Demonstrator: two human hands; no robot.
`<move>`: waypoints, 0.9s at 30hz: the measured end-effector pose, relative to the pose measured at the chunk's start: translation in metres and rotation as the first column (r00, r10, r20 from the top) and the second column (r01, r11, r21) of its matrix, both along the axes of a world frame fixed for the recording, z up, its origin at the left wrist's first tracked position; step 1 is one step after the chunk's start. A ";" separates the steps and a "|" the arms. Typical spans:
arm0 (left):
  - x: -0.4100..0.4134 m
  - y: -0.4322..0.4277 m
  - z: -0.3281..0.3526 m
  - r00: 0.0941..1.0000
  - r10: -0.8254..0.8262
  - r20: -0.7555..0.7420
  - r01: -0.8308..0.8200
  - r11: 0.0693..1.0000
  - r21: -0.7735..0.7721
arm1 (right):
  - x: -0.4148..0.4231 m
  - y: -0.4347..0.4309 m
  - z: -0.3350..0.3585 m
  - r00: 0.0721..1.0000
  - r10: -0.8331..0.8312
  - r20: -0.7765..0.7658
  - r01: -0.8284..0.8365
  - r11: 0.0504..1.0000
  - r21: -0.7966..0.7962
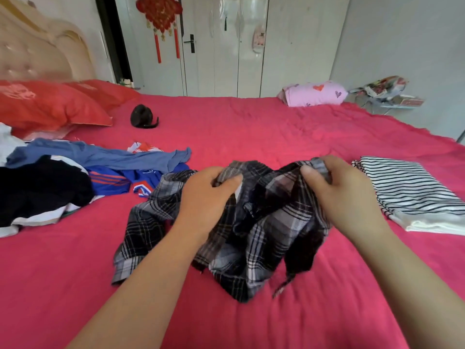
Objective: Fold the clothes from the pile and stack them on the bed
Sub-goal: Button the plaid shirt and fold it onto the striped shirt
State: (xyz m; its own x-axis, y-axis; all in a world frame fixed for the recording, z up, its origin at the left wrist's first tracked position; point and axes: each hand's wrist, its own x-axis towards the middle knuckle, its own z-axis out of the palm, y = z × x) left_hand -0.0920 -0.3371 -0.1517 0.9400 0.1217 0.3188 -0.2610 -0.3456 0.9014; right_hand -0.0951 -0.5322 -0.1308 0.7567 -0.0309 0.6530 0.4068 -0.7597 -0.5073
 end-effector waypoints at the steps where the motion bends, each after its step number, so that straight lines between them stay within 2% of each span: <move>1: -0.003 0.000 -0.002 1.000 -0.015 -0.027 0.016 0.999 0.046 | -0.005 0.003 -0.003 1.000 0.017 -0.011 -0.017 1.000 0.018; 3: -0.011 0.000 -0.020 0.995 -0.015 -0.100 0.037 0.975 0.221 | -0.015 0.007 -0.026 0.991 0.024 -0.131 -0.033 0.997 -0.065; 4: -0.015 0.000 -0.033 0.990 -0.019 -0.139 0.060 0.952 0.302 | -0.020 0.008 -0.044 0.964 0.019 -0.263 -0.062 0.986 -0.154; 5: -0.019 0.001 -0.047 0.982 -0.033 -0.186 0.099 0.927 0.361 | -0.024 0.008 -0.062 0.912 0.013 -0.410 -0.112 0.969 -0.219; 7: -0.029 0.001 -0.071 0.949 -0.061 -0.308 0.195 0.883 0.428 | -0.033 0.006 -0.088 0.779 0.004 -0.627 -0.197 0.951 -0.239; 9: -0.036 -0.001 -0.085 0.923 -0.078 -0.376 0.257 0.852 0.455 | -0.040 0.001 -0.099 0.709 -0.013 -0.705 -0.217 0.948 -0.235; 11: -0.041 -0.004 -0.092 0.941 -0.062 -0.333 0.227 0.846 0.483 | -0.043 -0.005 -0.099 0.718 -0.041 -0.695 -0.190 0.949 -0.253; 12: -0.043 -0.006 -0.093 0.957 -0.051 -0.285 0.193 0.845 0.499 | -0.044 -0.007 -0.097 0.761 -0.041 -0.648 -0.158 0.956 -0.247; 15: -0.047 -0.012 -0.093 0.995 -0.021 -0.096 0.066 0.869 0.491 | -0.048 0.000 -0.093 0.919 0.070 -0.389 -0.140 0.978 -0.154; 17: -0.046 -0.016 -0.094 1.000 -0.026 0.011 0.018 0.882 0.470 | -0.049 0.010 -0.096 0.948 0.133 -0.290 -0.182 0.972 -0.147; 22: -0.037 -0.018 -0.107 1.000 -0.024 -0.016 0.029 0.887 0.462 | -0.039 0.023 -0.119 0.937 0.057 -0.346 -0.147 0.960 -0.240; 27: -0.031 -0.012 -0.119 0.995 0.014 -0.104 0.022 0.939 0.343 | -0.032 0.018 -0.131 0.901 0.001 -0.435 -0.127 0.957 -0.261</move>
